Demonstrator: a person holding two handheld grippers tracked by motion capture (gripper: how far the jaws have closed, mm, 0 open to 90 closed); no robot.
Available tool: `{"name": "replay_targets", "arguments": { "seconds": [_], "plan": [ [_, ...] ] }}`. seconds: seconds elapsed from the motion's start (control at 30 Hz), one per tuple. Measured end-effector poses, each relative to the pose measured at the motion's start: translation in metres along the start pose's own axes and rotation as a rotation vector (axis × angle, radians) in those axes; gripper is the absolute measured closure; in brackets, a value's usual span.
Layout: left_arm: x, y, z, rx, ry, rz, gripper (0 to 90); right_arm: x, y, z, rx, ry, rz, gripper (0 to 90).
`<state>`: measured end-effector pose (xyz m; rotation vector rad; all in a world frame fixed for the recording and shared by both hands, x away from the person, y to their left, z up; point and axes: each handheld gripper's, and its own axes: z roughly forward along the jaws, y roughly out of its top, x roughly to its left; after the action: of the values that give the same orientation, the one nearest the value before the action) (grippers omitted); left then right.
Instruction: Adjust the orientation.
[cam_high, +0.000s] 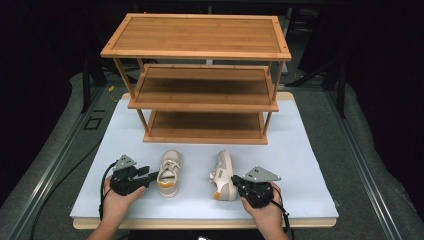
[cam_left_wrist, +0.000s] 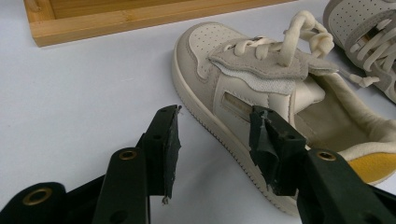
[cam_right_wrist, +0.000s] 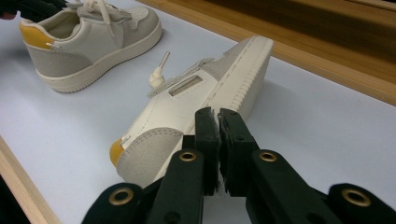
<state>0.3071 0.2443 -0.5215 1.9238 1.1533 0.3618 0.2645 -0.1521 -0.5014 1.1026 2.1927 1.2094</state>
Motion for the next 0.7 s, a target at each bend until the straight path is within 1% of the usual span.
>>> {"name": "replay_targets", "arguments": {
  "seconds": [0.07, 0.17, 0.2, 0.23, 0.27, 0.3, 0.33, 0.37, 0.5, 0.6, 0.67, 0.7],
  "plan": [
    [0.0, 0.0, 0.0, 0.001, -0.001, -0.001, 52.5, -0.003, -0.001, -0.001, 0.0, -0.001, 0.012, 86.3],
    [0.0, 0.0, 0.0, 0.0, -0.001, -0.001, 52.5, -0.008, -0.002, -0.002, 0.009, -0.022, 0.032, 86.1],
    [0.0, 0.0, 0.0, 0.0, -0.002, -0.001, 52.5, -0.01, -0.003, -0.002, 0.011, -0.021, 0.046, 86.0],
    [0.0, 0.0, 0.0, 0.0, -0.002, -0.001, 52.5, -0.012, -0.004, -0.002, -0.001, 0.008, 0.063, 86.0],
    [0.0, 0.0, 0.0, 0.0, -0.003, -0.005, 52.5, -0.013, -0.004, -0.003, 0.014, -0.026, 0.066, 86.1],
    [0.0, 0.0, 0.0, 0.0, -0.003, -0.006, 52.4, -0.014, -0.004, -0.003, 0.016, -0.028, 0.07, 86.2],
    [0.0, 0.0, 0.0, 0.0, -0.003, -0.007, 52.4, -0.015, -0.005, -0.003, 0.008, -0.007, 0.073, 86.3],
    [0.0, 0.0, 0.0, 0.002, -0.001, -0.002, 52.4, -0.016, -0.005, -0.003, 0.005, 0.001, 0.072, 86.3],
    [0.0, 0.0, 0.0, -0.004, -0.004, -0.009, 52.4, -0.018, -0.006, -0.004, 0.016, -0.022, 0.077, 86.1],
    [0.0, 0.0, -0.001, -0.006, -0.006, -0.01, 52.4, -0.021, -0.007, -0.005, 0.035, -0.06, 0.081, 86.1],
    [0.0, 0.0, -0.001, -0.006, -0.007, -0.011, 52.3, -0.023, -0.008, -0.005, 0.042, -0.069, 0.09, 86.2],
    [0.0, 0.0, -0.001, -0.007, -0.007, -0.011, 52.3, -0.028, -0.011, -0.004, 0.042, -0.069, 0.116, 86.3]
  ]
}}
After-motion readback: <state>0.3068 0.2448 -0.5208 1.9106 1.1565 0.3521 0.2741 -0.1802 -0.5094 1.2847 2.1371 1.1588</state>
